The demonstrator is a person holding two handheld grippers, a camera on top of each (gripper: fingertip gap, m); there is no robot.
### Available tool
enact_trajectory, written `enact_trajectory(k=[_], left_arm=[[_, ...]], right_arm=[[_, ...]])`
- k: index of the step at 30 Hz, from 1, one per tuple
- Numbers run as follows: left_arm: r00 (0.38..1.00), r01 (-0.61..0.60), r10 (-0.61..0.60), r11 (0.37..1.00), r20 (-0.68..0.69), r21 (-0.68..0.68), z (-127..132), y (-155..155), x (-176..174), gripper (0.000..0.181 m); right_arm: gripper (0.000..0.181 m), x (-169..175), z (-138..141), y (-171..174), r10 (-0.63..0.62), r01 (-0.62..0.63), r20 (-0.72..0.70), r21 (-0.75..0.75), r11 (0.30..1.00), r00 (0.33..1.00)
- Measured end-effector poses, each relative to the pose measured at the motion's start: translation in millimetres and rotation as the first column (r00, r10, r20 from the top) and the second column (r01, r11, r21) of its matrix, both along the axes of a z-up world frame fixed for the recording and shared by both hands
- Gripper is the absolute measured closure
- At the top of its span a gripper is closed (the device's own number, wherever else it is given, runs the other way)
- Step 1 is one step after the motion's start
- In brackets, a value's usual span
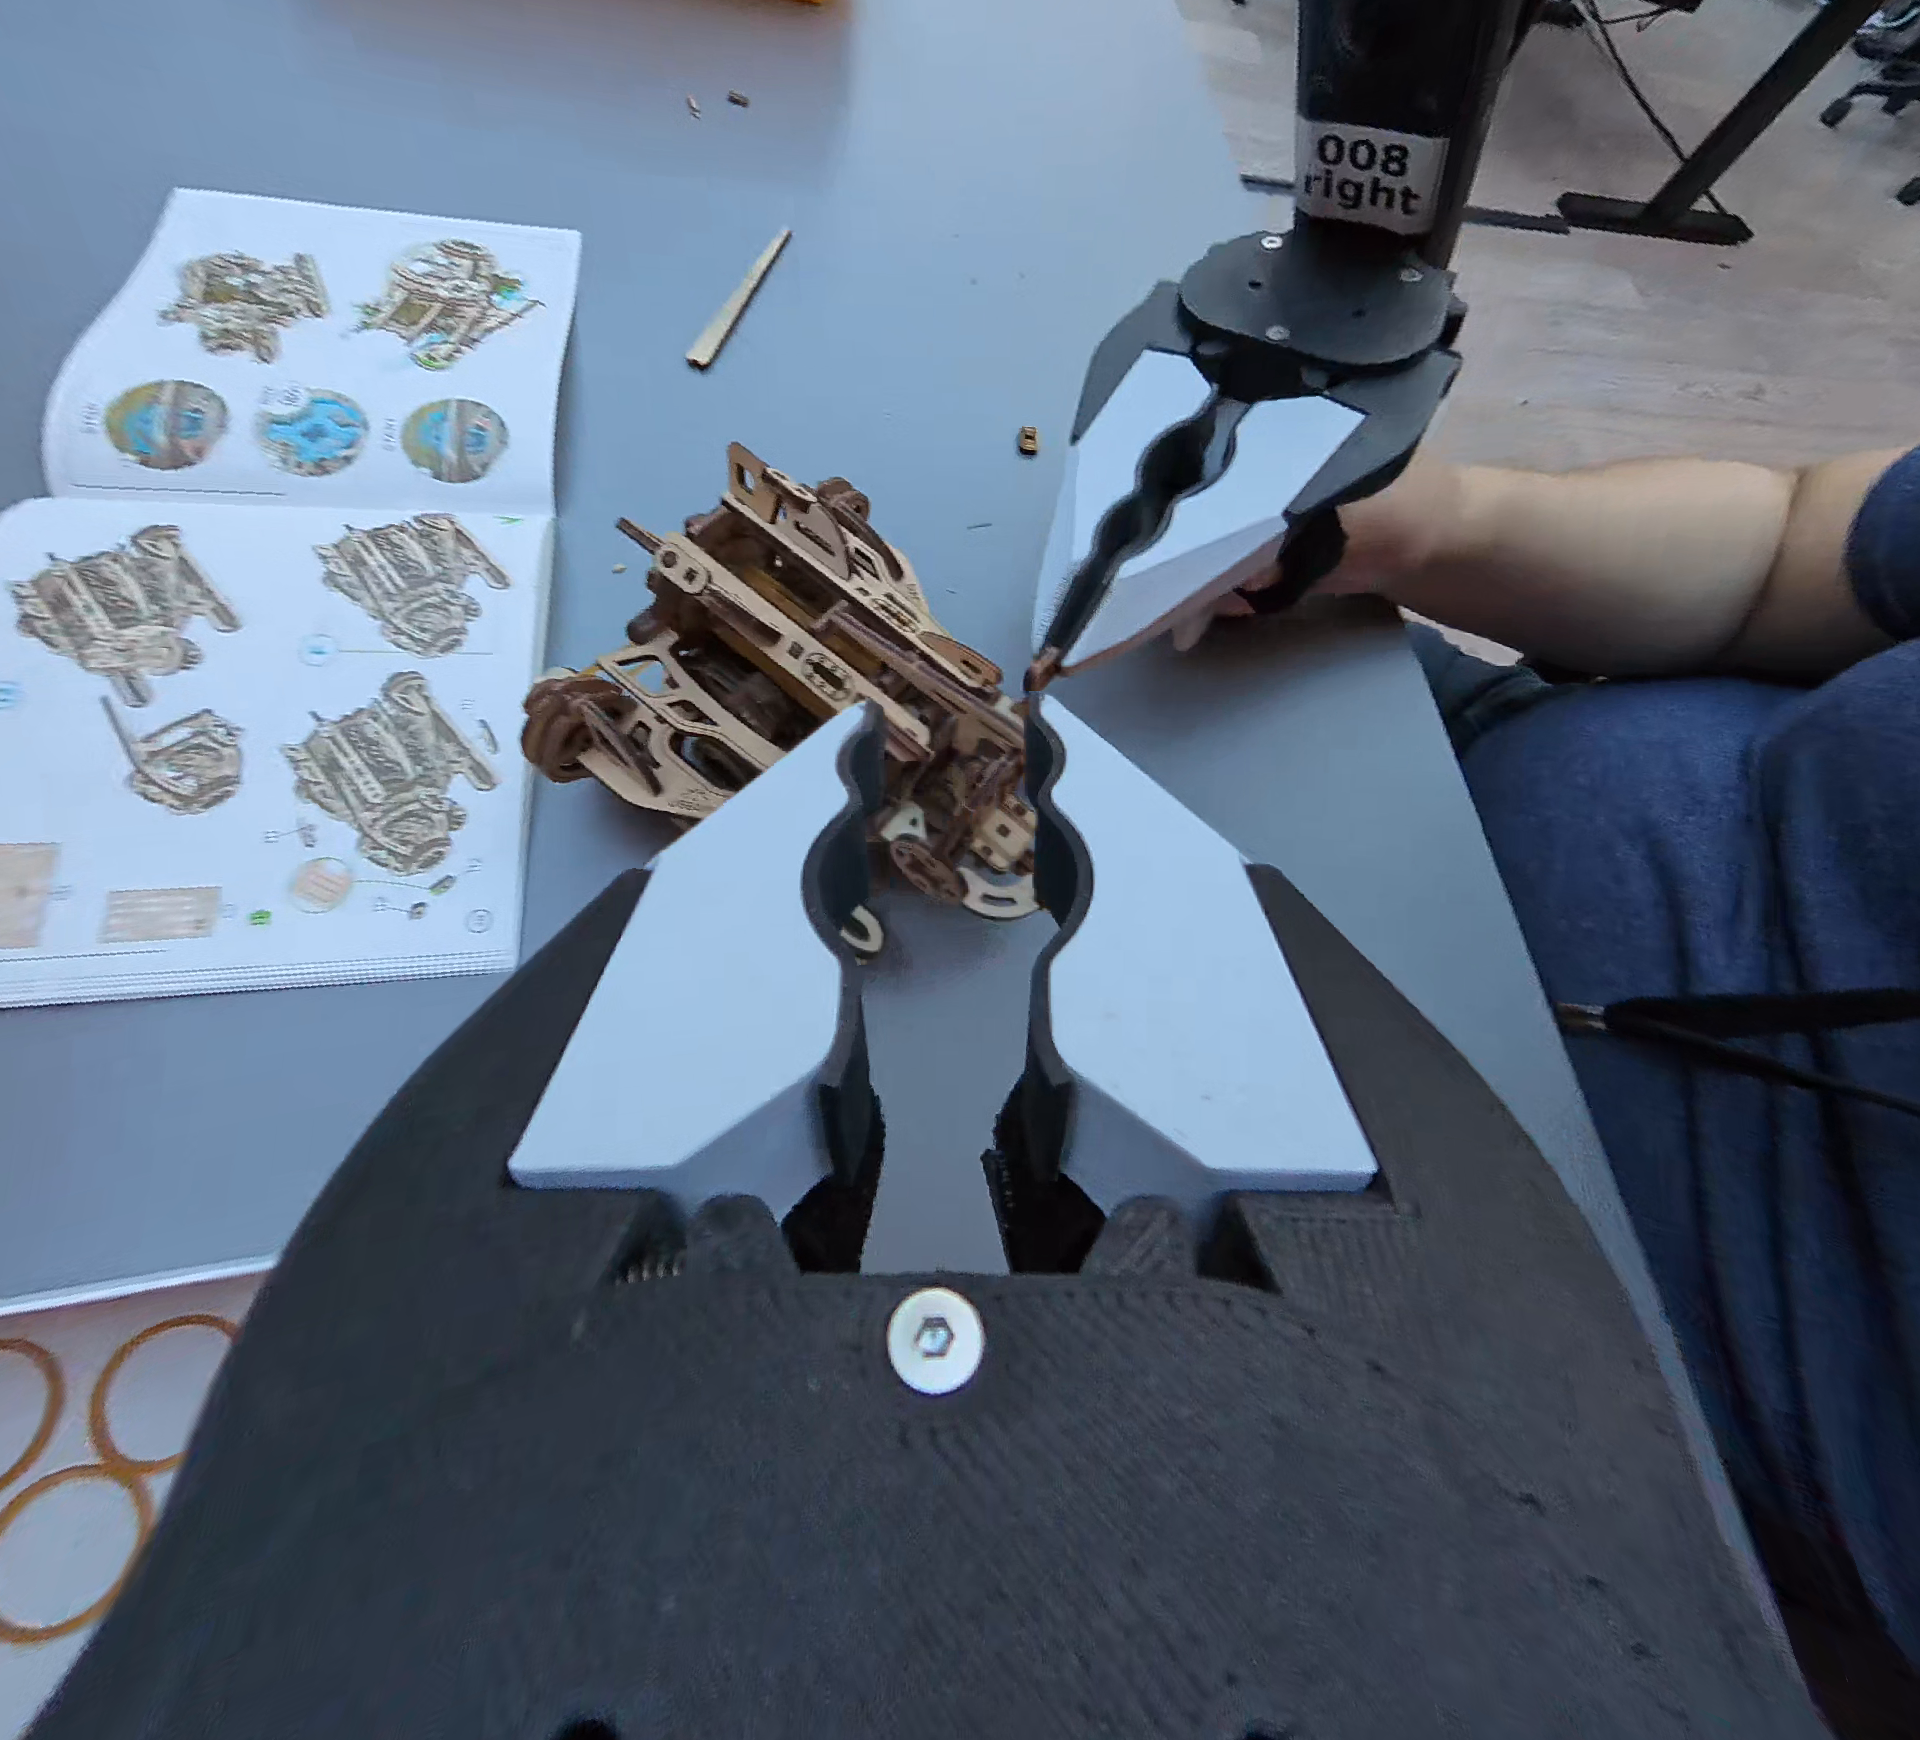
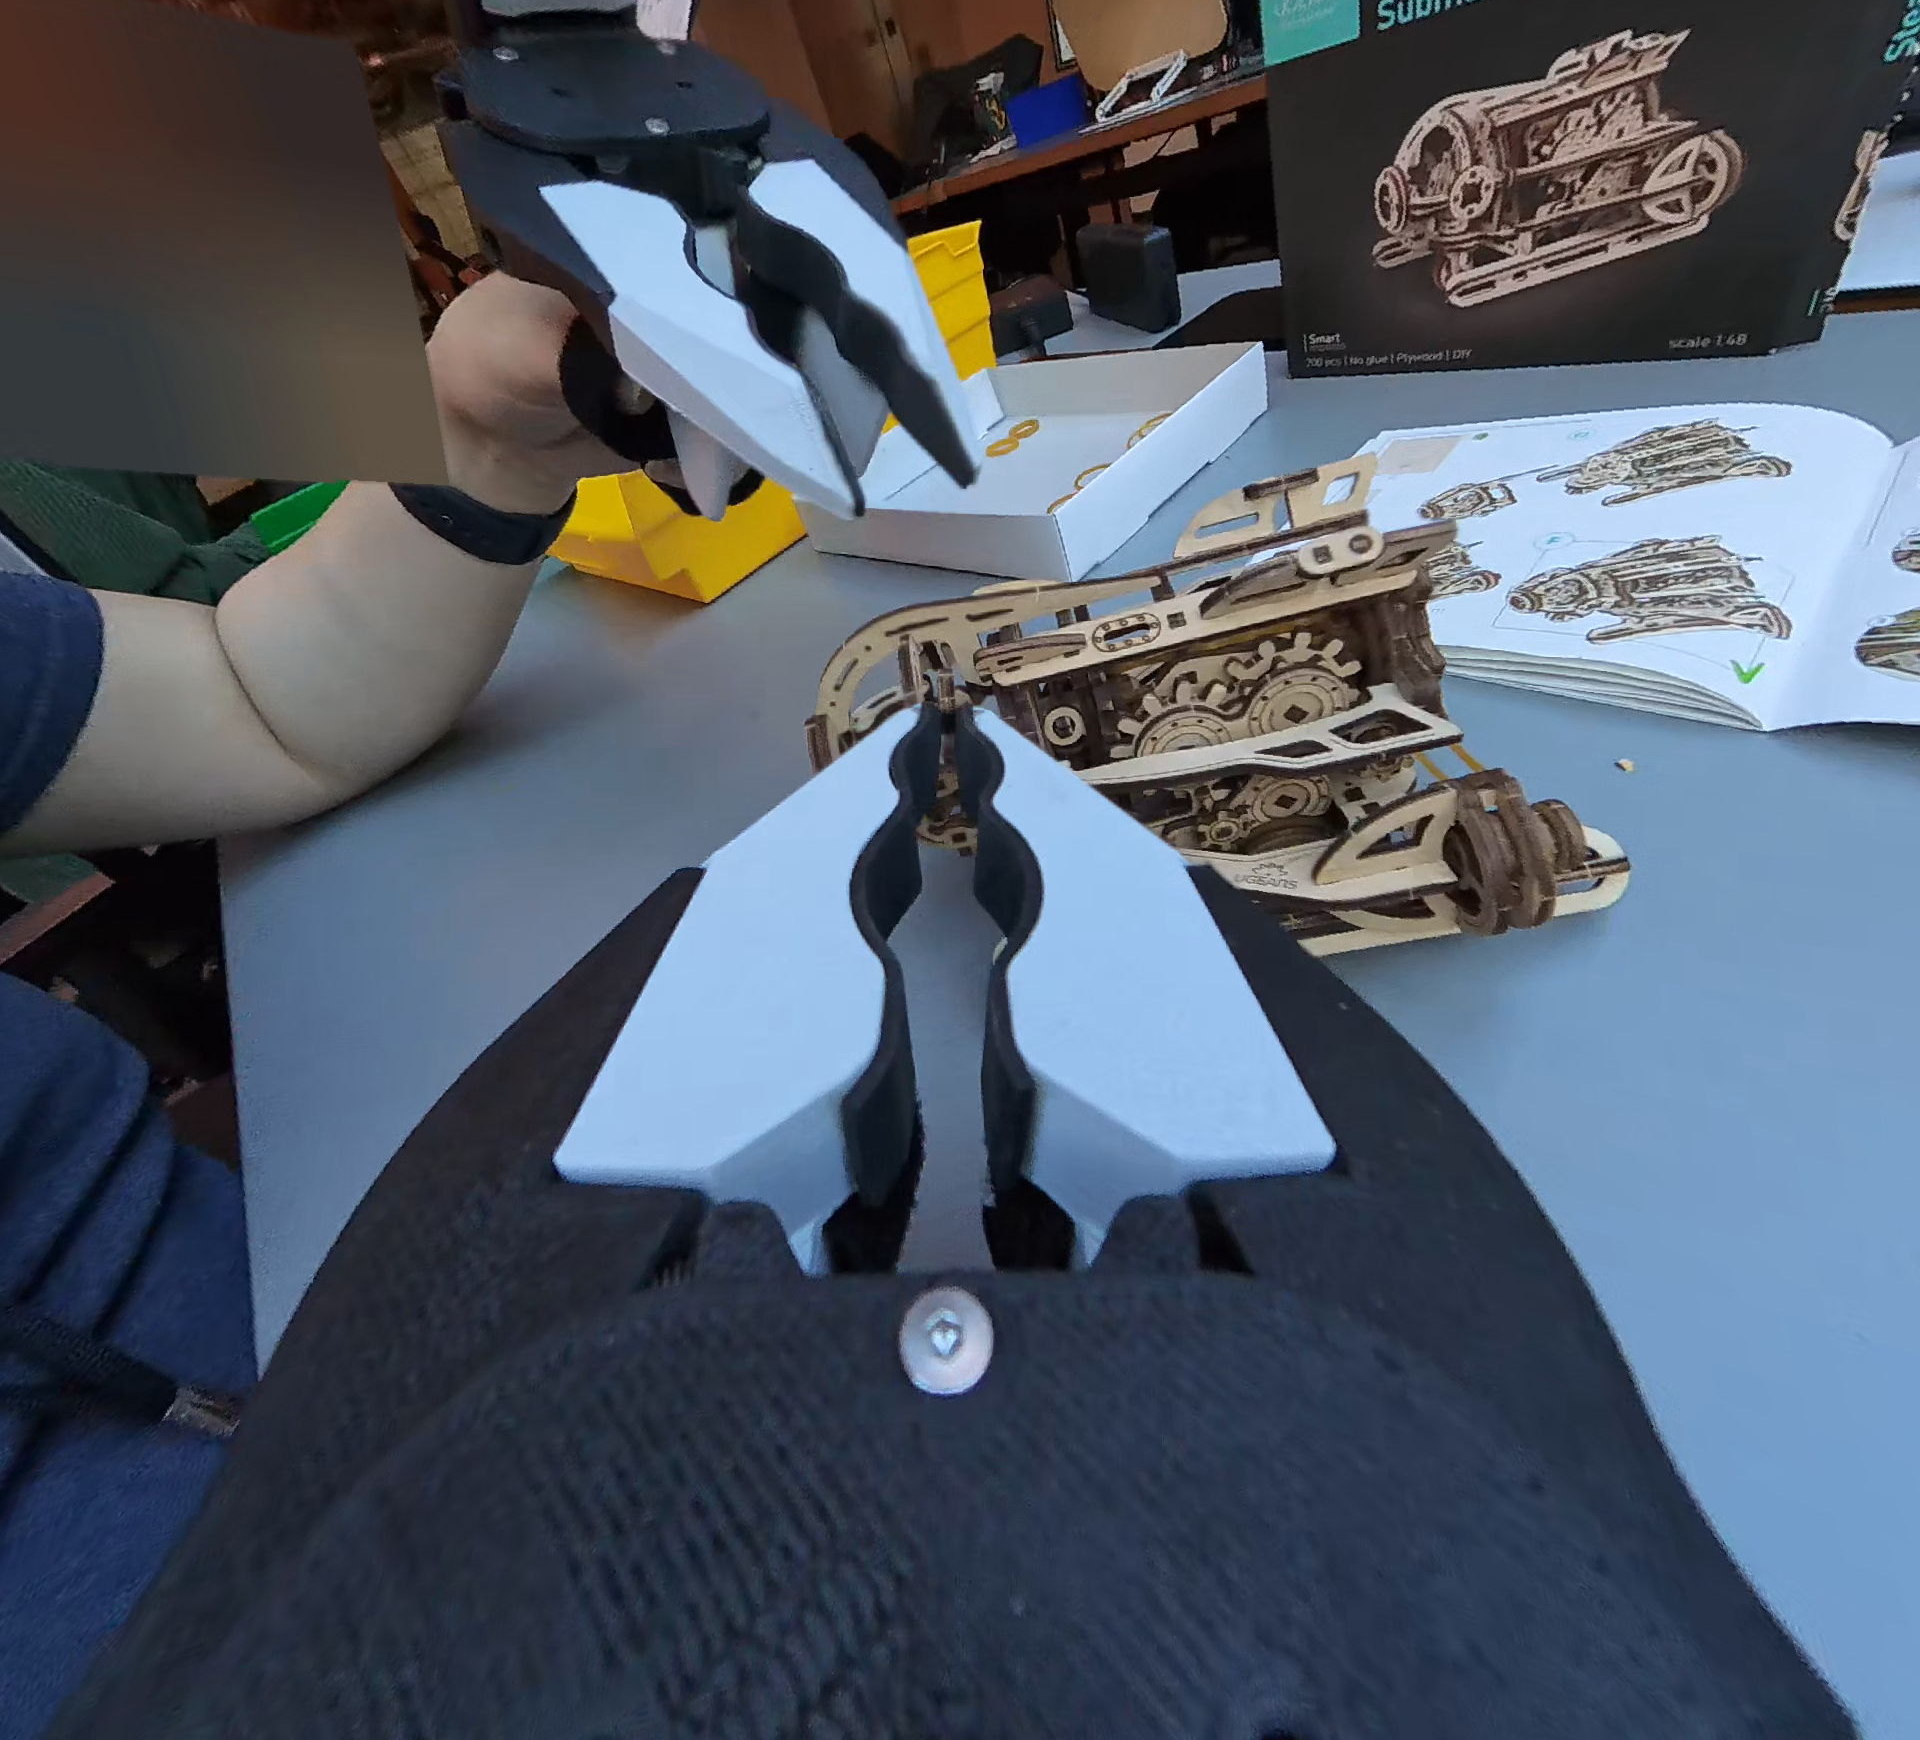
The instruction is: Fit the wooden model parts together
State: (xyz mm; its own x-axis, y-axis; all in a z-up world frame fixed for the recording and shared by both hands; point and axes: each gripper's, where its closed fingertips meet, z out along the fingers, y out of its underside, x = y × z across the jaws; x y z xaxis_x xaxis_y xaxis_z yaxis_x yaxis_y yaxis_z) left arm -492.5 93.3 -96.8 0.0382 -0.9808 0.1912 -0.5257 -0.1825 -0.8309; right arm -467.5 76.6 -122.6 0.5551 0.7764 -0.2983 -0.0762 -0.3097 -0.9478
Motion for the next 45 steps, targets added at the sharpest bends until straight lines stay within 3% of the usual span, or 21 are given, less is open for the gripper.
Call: enact_trajectory(k=[8,15,21,27,31,45], left_arm=[[0.997,0.054,-0.044,0.984,-0.063,0.167,-10.7,7.6,10.3,0.161],[0.990,0.137,-0.128,0.965,-0.051,0.224,4.2,3.9,19.8,0.169],[0.976,0.216,-0.204,0.958,-0.080,0.190,3.0,2.9,21.9,0.176],[0.937,0.345,-0.328,0.924,-0.117,0.167,-5.7,-3.2,21.1,0.171],[0.930,0.362,-0.354,0.929,-0.097,0.079,-6.0,-11.3,25.9,0.173],[0.910,0.409,-0.401,0.910,-0.106,0.066,-14.1,-18.0,25.7,0.177]], right_arm=[[0.180,-5.7,-2.5,6.2,-0.020,0.020,0.012,0.001,1.000,1.000],[0.180,-5.8,-3.4,8.6,-0.028,0.029,0.006,-0.017,0.999,1.000],[0.180,-8.6,-0.8,6.6,-0.018,0.017,-0.020,-0.017,1.000,1.000],[0.180,-2.2,6.6,5.2,-0.048,0.049,-0.055,0.026,0.998,0.997],[0.180,0.0,9.7,4.7,-0.053,0.056,-0.064,0.050,0.997,0.997],[0.180,-0.5,17.5,2.9,-0.035,0.042,-0.071,0.100,0.994,0.997]])
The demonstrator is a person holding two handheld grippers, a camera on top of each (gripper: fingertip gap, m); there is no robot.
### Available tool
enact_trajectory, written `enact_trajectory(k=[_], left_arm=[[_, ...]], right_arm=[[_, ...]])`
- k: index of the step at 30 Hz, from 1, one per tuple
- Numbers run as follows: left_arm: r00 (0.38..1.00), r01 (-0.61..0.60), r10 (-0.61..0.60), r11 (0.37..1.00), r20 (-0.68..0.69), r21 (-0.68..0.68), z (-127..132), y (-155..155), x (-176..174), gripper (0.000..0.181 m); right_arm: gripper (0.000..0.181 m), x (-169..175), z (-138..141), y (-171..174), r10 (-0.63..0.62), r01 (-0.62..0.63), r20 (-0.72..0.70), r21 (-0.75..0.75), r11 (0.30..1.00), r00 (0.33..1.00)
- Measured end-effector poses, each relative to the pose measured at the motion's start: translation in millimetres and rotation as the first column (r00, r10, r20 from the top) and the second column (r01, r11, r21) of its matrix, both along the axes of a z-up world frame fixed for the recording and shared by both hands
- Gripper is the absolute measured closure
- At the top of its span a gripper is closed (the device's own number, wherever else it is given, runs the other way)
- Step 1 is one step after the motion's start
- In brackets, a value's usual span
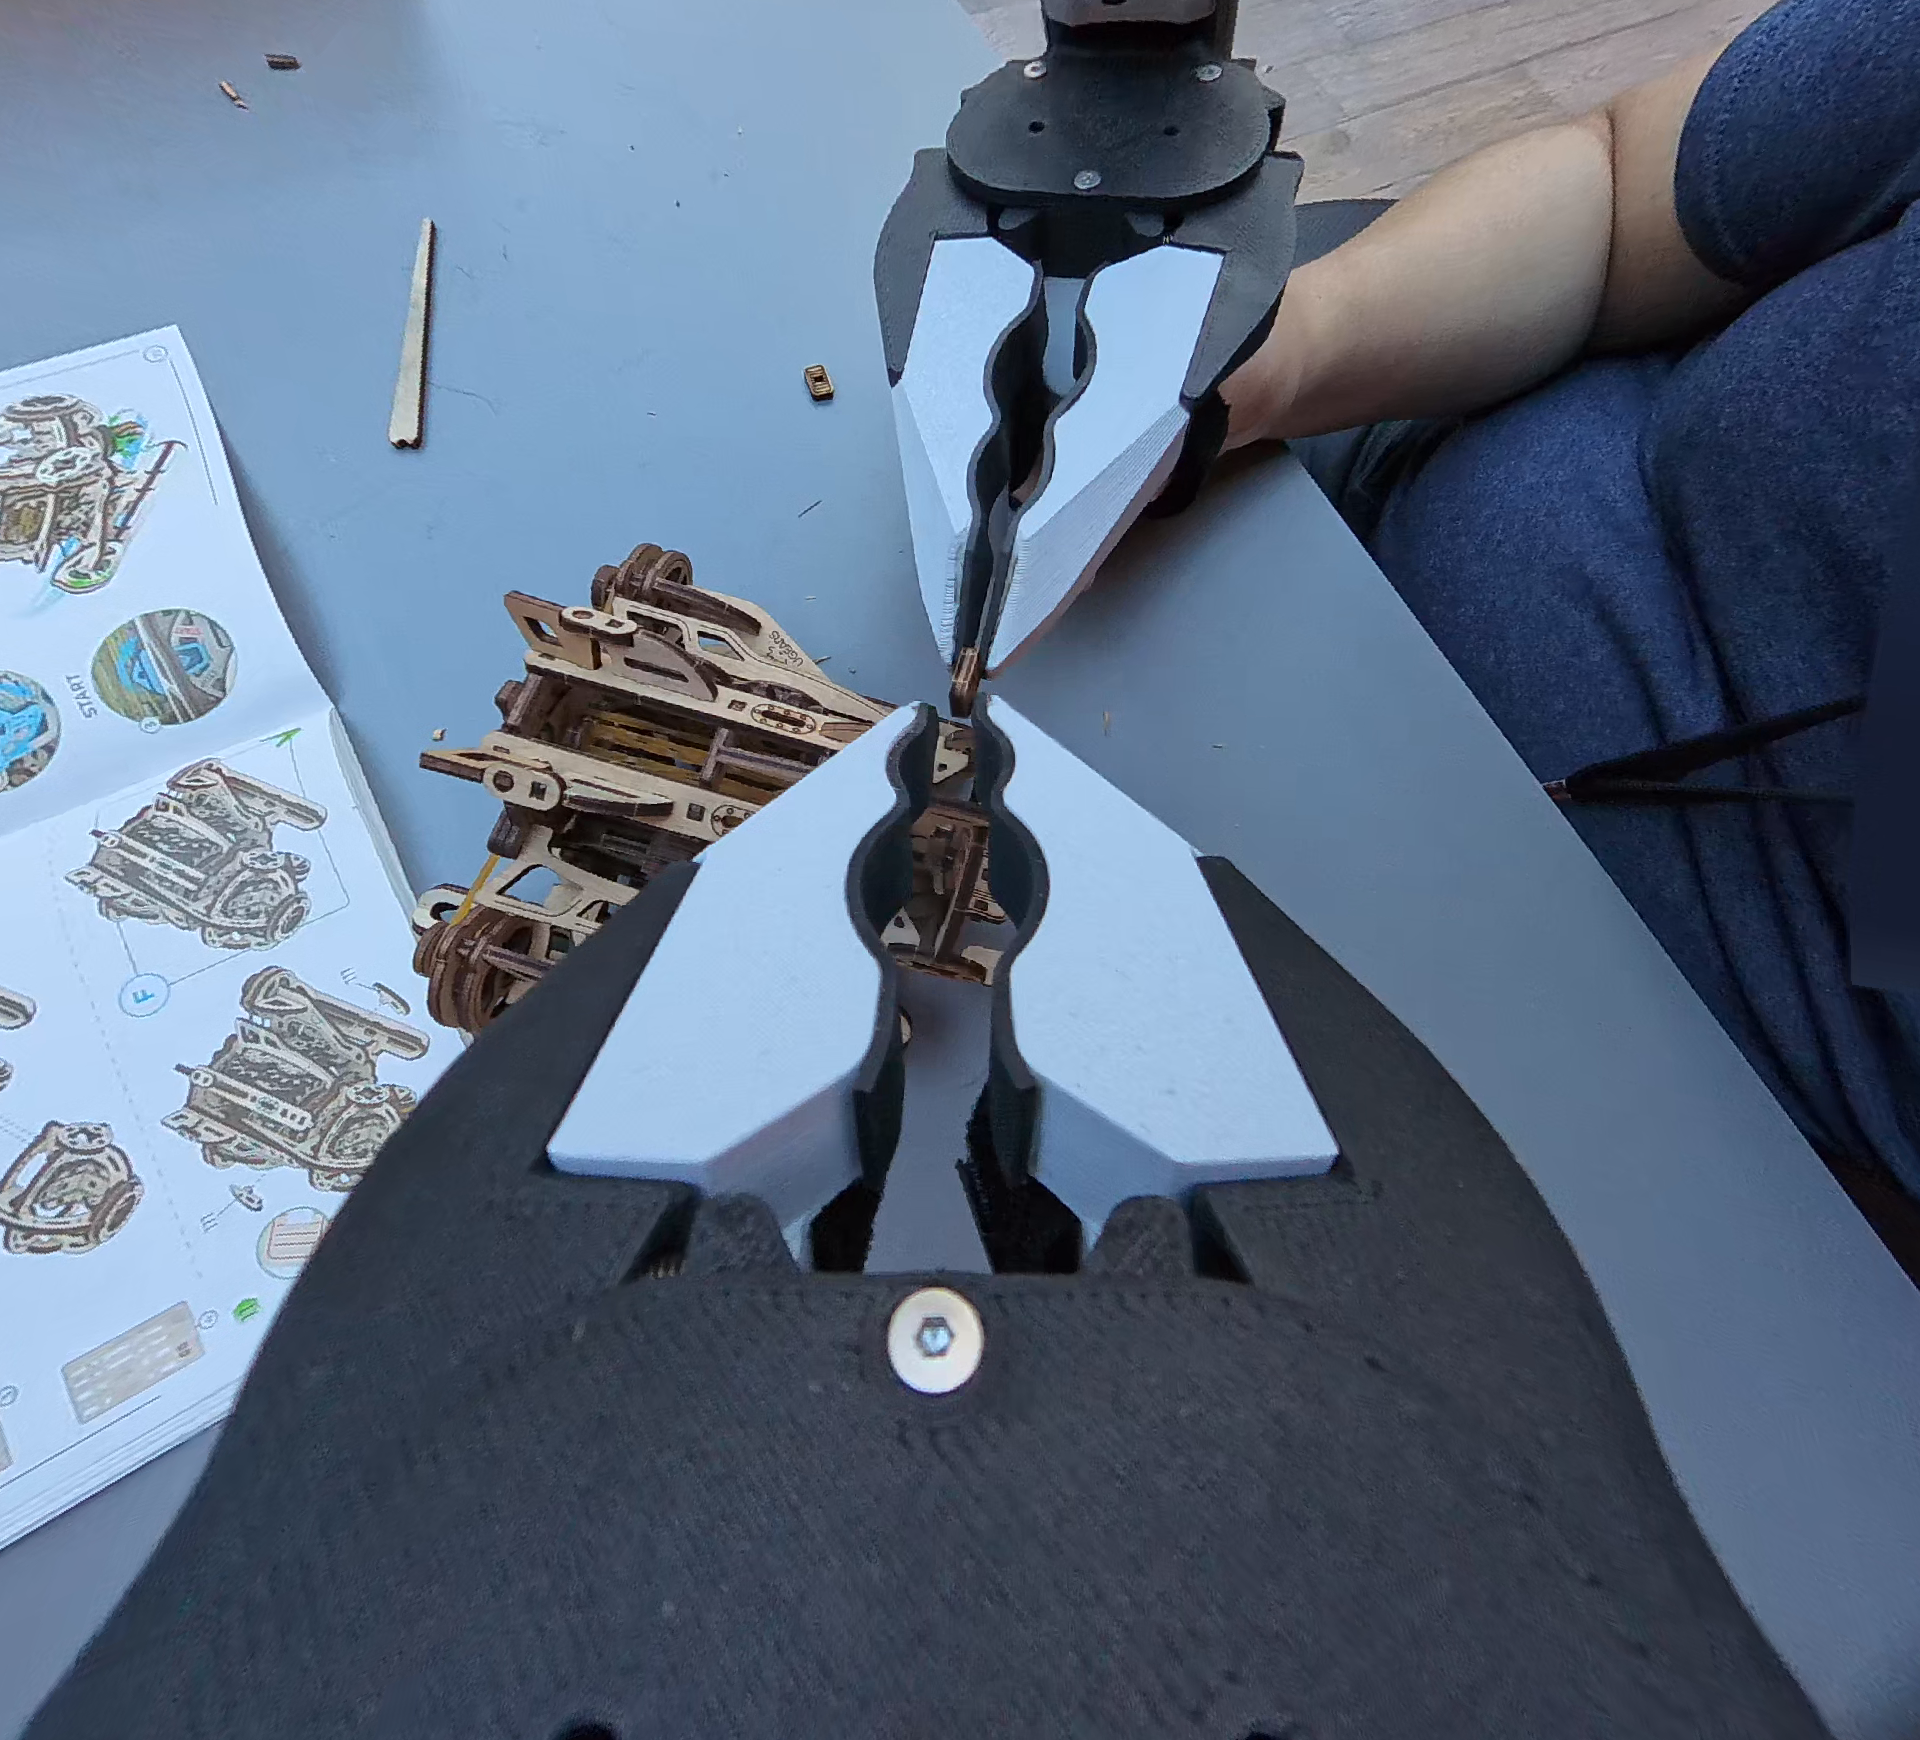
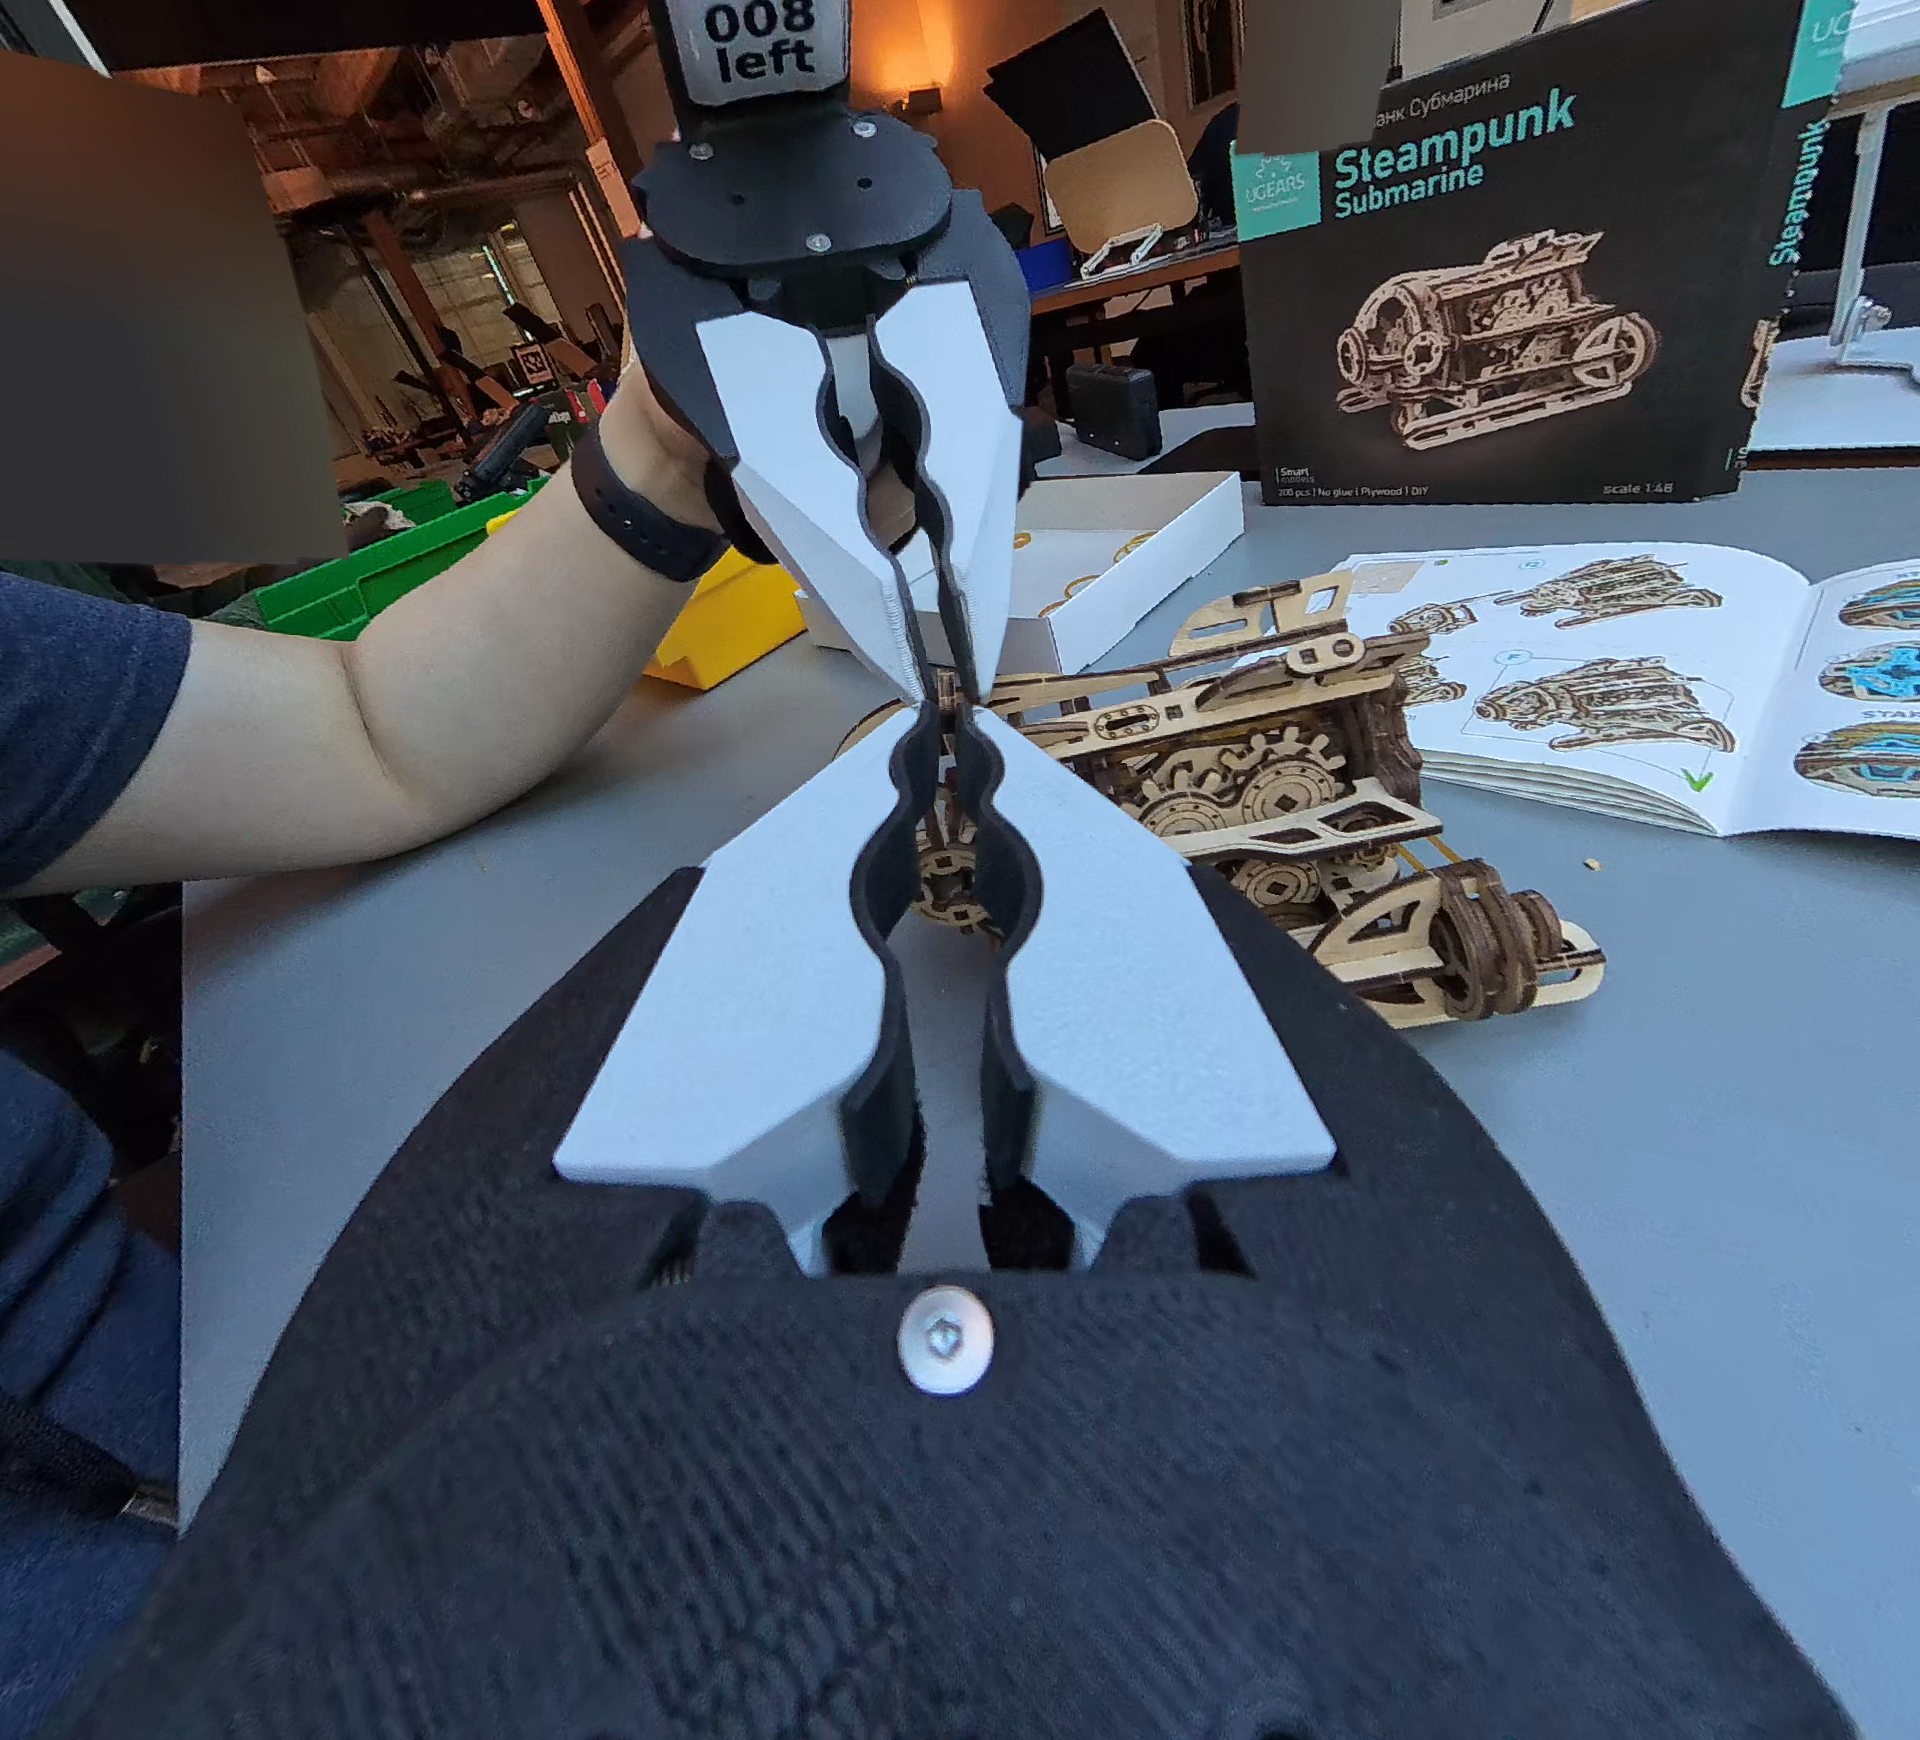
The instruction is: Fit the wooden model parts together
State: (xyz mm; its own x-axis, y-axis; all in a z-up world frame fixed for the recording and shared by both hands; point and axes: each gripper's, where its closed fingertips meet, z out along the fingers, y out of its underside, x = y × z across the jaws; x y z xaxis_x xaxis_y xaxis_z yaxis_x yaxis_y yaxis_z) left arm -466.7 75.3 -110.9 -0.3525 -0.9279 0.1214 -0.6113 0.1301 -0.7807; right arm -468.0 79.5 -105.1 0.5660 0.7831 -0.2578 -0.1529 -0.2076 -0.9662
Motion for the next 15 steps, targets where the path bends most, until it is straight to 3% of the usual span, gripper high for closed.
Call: enact_trajectory(k=[6,11,15], left_arm=[[0.999,0.017,-0.016,0.999,-0.036,0.035,-5.2,-0.3,-2.2,0.181],[0.990,0.043,-0.029,0.994,-0.138,0.100,-8.6,3.5,-7.4,0.181],[0.979,0.078,-0.044,0.984,-0.201,0.162,-4.9,4.2,-8.5,0.181]], right_arm=[[0.180,-2.1,-6.5,1.4,0.013,-0.013,0.081,0.003,1.000,0.997],[0.172,0.4,-14.2,0.4,0.027,-0.039,0.260,0.043,0.998,0.965],[0.173,-0.1,-7.0,2.5,0.036,-0.053,0.270,0.057,0.997,0.962]])
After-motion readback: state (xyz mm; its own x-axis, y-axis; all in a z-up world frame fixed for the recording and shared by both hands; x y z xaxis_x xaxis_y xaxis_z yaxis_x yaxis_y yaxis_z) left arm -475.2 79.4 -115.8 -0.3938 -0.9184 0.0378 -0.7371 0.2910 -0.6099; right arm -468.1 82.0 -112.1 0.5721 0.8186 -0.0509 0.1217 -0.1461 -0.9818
